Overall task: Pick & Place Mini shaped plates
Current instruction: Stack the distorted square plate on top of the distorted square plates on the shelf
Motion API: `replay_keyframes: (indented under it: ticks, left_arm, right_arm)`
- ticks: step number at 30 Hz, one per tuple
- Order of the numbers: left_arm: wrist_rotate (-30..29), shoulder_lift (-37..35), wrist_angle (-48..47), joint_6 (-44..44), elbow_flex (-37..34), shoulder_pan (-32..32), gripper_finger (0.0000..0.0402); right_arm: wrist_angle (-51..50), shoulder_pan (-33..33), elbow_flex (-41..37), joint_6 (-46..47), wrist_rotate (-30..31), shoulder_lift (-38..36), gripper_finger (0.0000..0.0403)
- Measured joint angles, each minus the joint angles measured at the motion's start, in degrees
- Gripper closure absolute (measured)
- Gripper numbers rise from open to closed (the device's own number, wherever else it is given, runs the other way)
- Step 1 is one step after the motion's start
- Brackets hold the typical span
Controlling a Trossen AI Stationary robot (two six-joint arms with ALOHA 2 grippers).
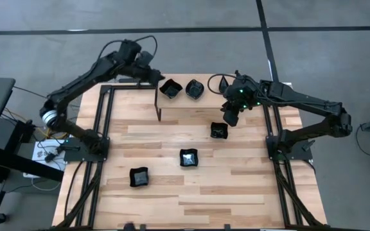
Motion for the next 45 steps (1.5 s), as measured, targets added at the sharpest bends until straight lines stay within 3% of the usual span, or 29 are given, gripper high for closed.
replay_keyframes:
  ticks: [4,12,16,20,25,33,38,45]
  left_arm:
    - [0.0,-7.4,-0.6,-2.2,-2.3,-6.2,0.0297]
    - [-9.4,-21.0,-1.0,-21.3,-11.7,-24.5,0.0301]
    - [-12.5,-25.3,-1.5,-31.6,-17.2,-33.0,0.0301]
    - [-15.7,-27.2,-1.6,-35.9,-23.4,-40.8,0.0301]
    - [-17.8,-26.2,-1.4,-34.7,-30.6,-46.9,0.0301]
    - [-17.8,-23.2,-1.3,-17.3,-39.3,-51.3,0.0301]
    - [-17.5,-22.9,-0.9,-11.4,-43.0,-52.5,0.0301]
    - [-12.9,-22.6,-0.4,-6.1,-45.7,-54.3,0.0301]
  right_arm:
    - [0.0,0.0,0.0,-0.2,0.0,0.0,0.031]
    - [0.0,-0.1,0.0,-2.3,0.0,0.0,0.031]
    - [0.0,-0.1,0.0,-3.5,0.0,0.0,0.031]
    - [0.0,-0.1,0.0,-3.7,0.0,0.0,0.031]
    - [0.0,-0.1,0.0,-3.7,0.0,0.0,0.031]
    - [0.0,-0.1,0.0,-3.6,0.0,0.0,0.031]
    - [0.0,-0.1,0.0,-3.6,0.0,0.0,0.031]
    - [0.0,-0.1,0.0,-3.5,0.0,0.0,0.031]
